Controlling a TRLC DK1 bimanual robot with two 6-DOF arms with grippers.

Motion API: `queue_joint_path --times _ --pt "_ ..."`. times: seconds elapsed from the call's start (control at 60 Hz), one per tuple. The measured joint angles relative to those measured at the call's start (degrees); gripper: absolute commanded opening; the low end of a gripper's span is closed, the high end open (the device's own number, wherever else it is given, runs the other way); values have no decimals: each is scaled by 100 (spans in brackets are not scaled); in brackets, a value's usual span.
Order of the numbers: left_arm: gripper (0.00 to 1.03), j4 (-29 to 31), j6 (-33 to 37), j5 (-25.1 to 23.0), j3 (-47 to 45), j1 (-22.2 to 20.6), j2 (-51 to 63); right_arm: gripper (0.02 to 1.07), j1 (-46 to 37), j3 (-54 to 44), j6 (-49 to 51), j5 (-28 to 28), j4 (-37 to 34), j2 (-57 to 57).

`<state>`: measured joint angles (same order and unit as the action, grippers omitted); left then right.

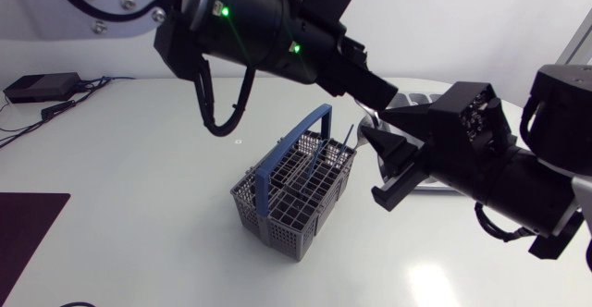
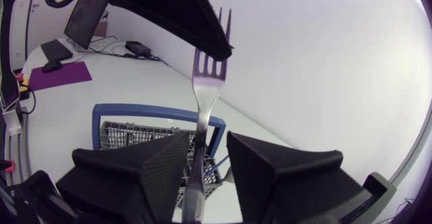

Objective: Unload the cutlery basket into the drawer organizer.

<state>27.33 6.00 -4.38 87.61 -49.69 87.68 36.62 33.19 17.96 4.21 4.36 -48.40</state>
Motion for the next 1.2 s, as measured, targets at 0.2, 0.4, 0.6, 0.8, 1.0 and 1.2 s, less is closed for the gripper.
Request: queue_joint_path --times 0.2,0.4,0.6,0.8,1.0,1.2 --pt "7 -33 -2 -2 -17 0 -2 12 15 0 0 11 -4 -2" --pt "7 -79 -2 2 -74 0 -22 9 63 0 -111 13 -28 -7" --pt "16 -83 -2 17 -111 0 -44 9 81 15 -219 55 -109 -7" --pt "77 -85 0 15 -79 55 -46 9 76 26 -168 -20 -385 -4" --pt "95 -87 22 52 247 348 -170 9 -750 26 -142 -632 -544 63" --pt "95 -109 308 105 326 658 -437 9 -2728 42 -98 -1777 -584 -267"
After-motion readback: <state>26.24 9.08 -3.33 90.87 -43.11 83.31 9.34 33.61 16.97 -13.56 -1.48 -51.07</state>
